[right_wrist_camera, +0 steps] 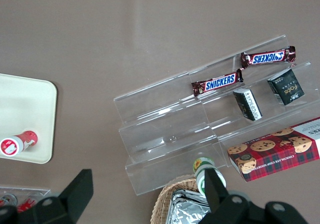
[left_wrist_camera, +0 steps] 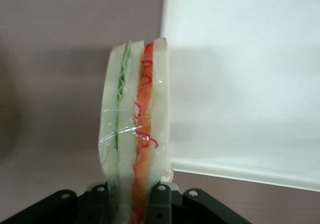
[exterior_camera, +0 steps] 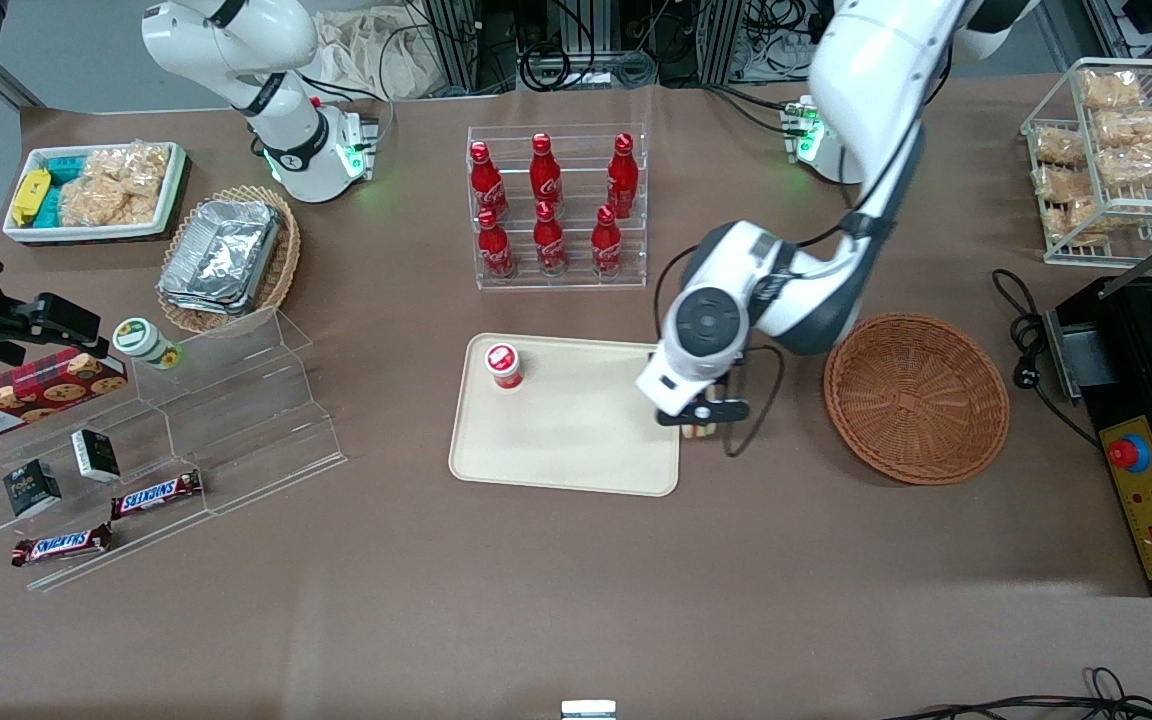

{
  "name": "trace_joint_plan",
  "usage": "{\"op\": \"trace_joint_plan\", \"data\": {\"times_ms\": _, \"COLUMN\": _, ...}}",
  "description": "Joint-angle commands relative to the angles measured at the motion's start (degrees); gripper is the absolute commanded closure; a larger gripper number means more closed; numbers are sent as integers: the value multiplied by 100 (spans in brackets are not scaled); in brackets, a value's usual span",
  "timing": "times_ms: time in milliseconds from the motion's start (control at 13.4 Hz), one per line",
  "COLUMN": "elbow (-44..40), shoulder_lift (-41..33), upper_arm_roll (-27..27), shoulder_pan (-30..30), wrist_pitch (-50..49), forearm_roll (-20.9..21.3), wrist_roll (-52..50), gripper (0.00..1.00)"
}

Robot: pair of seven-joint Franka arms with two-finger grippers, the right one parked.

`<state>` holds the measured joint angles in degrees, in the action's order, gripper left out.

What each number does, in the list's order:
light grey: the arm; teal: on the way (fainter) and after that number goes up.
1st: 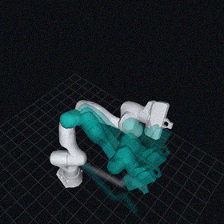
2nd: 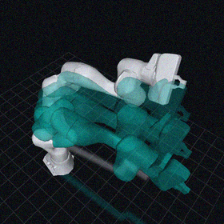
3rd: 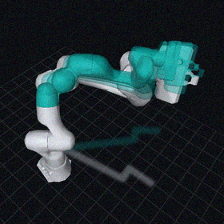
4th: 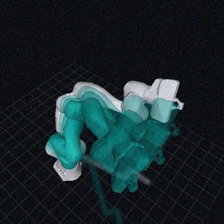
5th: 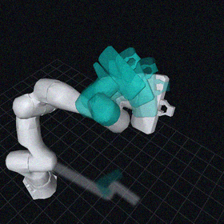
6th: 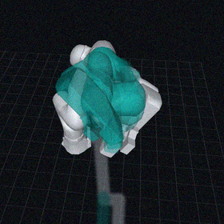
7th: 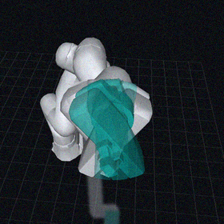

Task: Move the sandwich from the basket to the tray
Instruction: 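Carry the sandwich with the left gripper over to the cream tray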

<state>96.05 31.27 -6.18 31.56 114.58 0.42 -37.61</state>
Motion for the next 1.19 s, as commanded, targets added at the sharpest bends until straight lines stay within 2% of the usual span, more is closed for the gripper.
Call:
{"op": "trace_joint_plan", "data": {"times_ms": 0, "elbow": -201, "shoulder_lift": 151, "upper_arm_roll": 73, "shoulder_pan": 201, "wrist_pitch": 90, "forearm_roll": 108, "wrist_roll": -80, "gripper": 74}}
{"op": "trace_joint_plan", "data": {"times_ms": 372, "elbow": -236, "shoulder_lift": 335, "upper_arm_roll": 73, "shoulder_pan": 429, "wrist_pitch": 91, "forearm_roll": 230, "wrist_roll": -62, "gripper": 74}}
{"op": "trace_joint_plan", "data": {"times_ms": 595, "elbow": -728, "shoulder_lift": 809, "upper_arm_roll": 73, "shoulder_pan": 509, "wrist_pitch": 91, "forearm_roll": 336, "wrist_roll": -159, "gripper": 74}}
{"op": "trace_joint_plan", "data": {"times_ms": 893, "elbow": -948, "shoulder_lift": 994, "upper_arm_roll": 82, "shoulder_pan": 491, "wrist_pitch": 178, "forearm_roll": 310, "wrist_roll": -168, "gripper": 74}}
{"op": "trace_joint_plan", "data": {"times_ms": 1041, "elbow": -957, "shoulder_lift": 1065, "upper_arm_roll": 91, "shoulder_pan": 482, "wrist_pitch": 371, "forearm_roll": 319, "wrist_roll": -185, "gripper": 67}}
{"op": "trace_joint_plan", "data": {"times_ms": 1116, "elbow": -957, "shoulder_lift": 1091, "upper_arm_roll": 91, "shoulder_pan": 474, "wrist_pitch": 372, "forearm_roll": 319, "wrist_roll": -194, "gripper": 58}}
